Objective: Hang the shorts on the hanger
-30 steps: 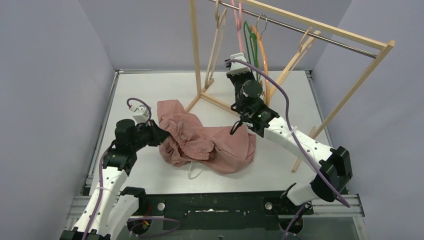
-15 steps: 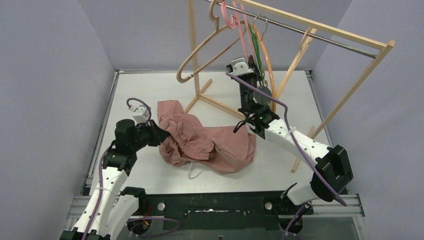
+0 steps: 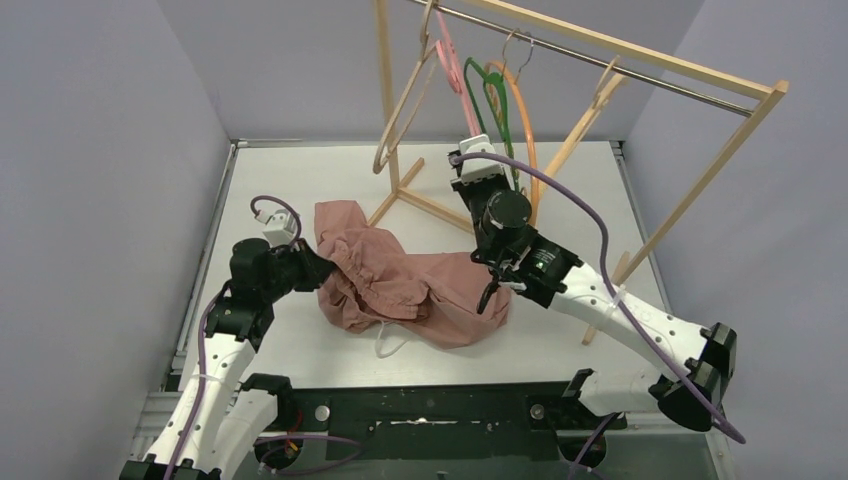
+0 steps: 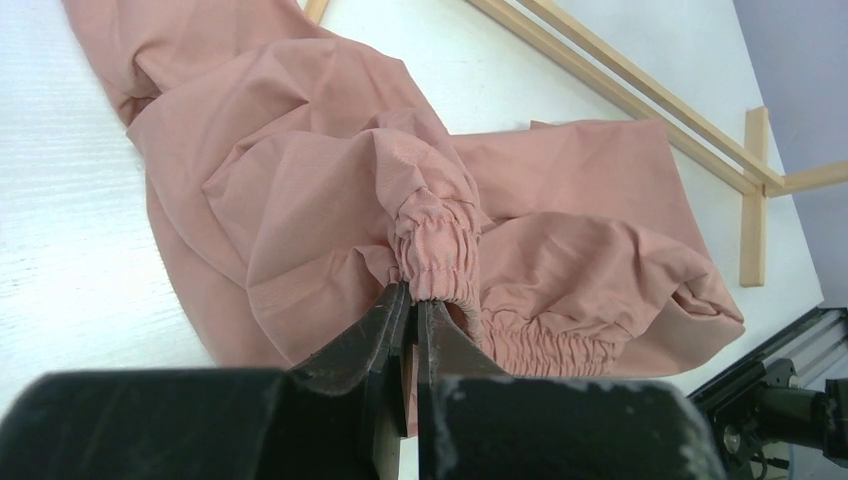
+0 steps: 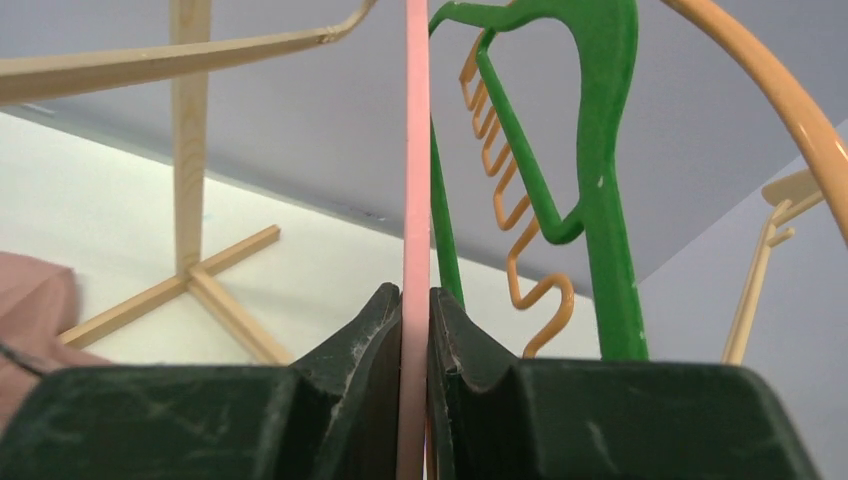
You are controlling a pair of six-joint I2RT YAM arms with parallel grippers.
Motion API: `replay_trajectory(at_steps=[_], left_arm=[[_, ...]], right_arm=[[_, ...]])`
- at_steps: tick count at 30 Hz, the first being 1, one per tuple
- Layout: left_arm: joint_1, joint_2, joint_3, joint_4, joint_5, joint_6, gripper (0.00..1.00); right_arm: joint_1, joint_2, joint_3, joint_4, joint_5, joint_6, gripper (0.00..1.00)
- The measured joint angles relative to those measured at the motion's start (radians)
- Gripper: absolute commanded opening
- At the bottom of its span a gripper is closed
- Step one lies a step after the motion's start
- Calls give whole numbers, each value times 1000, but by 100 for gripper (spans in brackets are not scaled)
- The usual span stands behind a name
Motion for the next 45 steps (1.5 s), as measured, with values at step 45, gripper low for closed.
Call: replay_trajectory(at_steps=[45], left_arm=[[0, 193, 328, -301, -103, 30, 0]], right_arm=[[271, -380, 162, -1239, -685, 860, 0]])
